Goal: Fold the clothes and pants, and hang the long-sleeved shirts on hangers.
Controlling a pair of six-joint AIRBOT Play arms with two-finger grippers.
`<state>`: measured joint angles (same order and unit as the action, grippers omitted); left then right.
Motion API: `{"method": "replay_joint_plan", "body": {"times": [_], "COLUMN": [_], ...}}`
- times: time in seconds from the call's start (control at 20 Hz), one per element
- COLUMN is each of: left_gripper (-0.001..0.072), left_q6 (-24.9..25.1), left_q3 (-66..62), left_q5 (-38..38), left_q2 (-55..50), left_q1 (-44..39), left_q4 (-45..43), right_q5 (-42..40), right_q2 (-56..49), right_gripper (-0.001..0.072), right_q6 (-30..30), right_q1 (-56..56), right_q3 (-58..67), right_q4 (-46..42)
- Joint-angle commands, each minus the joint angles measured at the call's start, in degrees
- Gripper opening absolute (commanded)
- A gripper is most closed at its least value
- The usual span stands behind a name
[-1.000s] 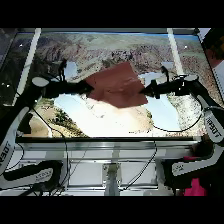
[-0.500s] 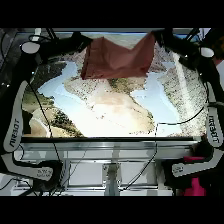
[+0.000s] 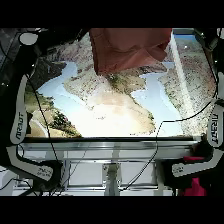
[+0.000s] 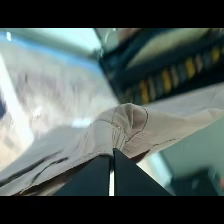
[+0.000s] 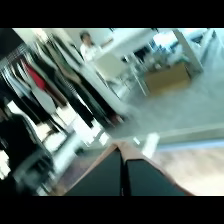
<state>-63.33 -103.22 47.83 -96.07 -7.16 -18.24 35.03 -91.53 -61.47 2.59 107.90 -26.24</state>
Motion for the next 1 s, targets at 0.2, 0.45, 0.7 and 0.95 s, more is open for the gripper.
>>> {"method": "replay_joint_plan", "body": {"times": [0.2, 0.45, 0.7, 0.95], "left_gripper": [0.0005, 0.0005, 0.0005, 0.0005], "left_q6": [-2.1, -2.2, -2.3, -2.3], "left_q3": [6.4, 21.4, 40.5, 57.4], "left_q5": [14.8, 14.3, 9.2, 7.7], "left_q2": [-1.0, 6.0, 17.0, 26.6], "left_q1": [-2.6, -6.4, -10.4, -13.1], "left_q4": [-18.8, -24.9, -28.5, -28.5], "right_q5": [24.4, 23.9, 22.5, 23.1], "right_q2": [3.2, 16.2, 29.3, 42.9], "right_gripper": [0.0007, 0.0007, 0.0008, 0.0008], "right_q6": [-11.1, -11.4, -12.0, -20.4], "right_q1": [1.7, 1.9, 2.1, 2.1], "right_q3": [-9.6, -30.8, -50.0, -64.9], "right_q4": [-20.2, -20.5, -22.0, -28.1]}}
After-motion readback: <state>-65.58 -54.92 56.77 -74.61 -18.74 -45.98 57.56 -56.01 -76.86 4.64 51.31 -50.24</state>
